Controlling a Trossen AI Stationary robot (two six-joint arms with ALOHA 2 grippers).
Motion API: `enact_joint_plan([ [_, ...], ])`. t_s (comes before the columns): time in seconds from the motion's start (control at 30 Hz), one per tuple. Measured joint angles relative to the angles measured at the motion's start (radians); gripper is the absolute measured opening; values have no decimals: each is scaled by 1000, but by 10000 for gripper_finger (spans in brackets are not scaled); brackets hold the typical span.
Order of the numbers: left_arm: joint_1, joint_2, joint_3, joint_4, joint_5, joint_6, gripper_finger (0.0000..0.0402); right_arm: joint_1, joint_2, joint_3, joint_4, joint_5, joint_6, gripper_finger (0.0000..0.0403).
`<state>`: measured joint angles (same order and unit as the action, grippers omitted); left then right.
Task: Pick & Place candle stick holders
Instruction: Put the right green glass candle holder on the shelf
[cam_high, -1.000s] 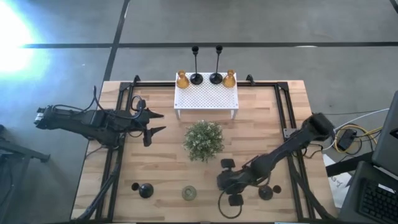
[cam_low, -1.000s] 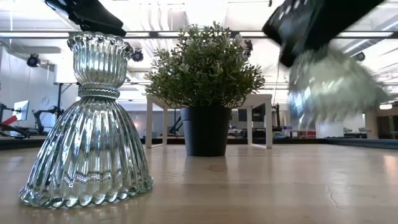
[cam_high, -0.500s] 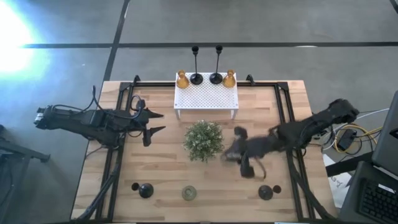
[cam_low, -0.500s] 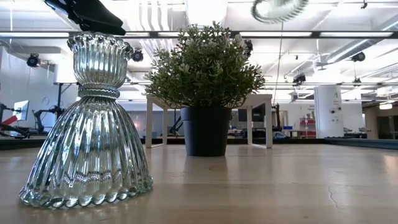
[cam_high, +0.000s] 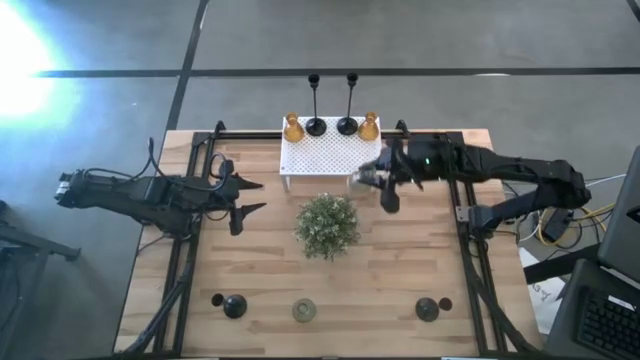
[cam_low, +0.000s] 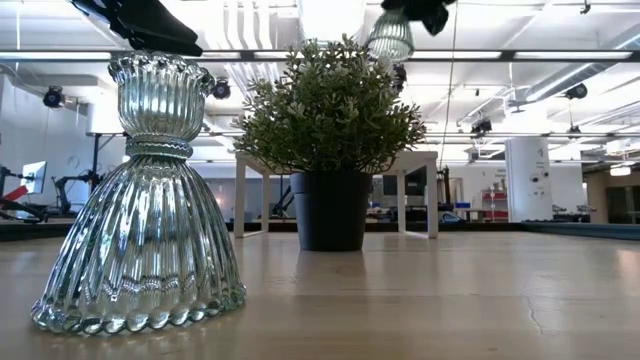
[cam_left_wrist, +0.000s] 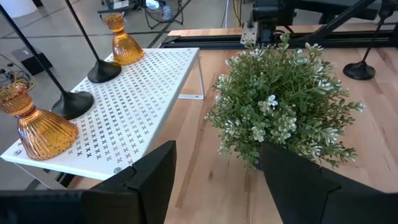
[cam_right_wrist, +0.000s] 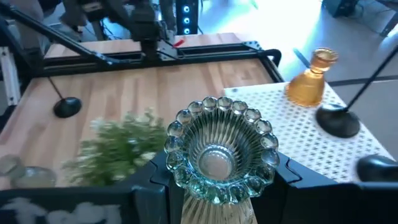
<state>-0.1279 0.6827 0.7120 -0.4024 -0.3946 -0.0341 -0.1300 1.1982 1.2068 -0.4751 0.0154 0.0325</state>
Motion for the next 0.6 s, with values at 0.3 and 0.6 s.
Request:
enact_joint_plan([
  [0.3, 1, 0, 0, 11, -5, 2, 236, -180, 73, 0, 70, -159, -64, 123],
  [0.6, 1, 1, 0, 24, -77, 25, 236, -271, 128, 0, 93, -176, -115, 123],
])
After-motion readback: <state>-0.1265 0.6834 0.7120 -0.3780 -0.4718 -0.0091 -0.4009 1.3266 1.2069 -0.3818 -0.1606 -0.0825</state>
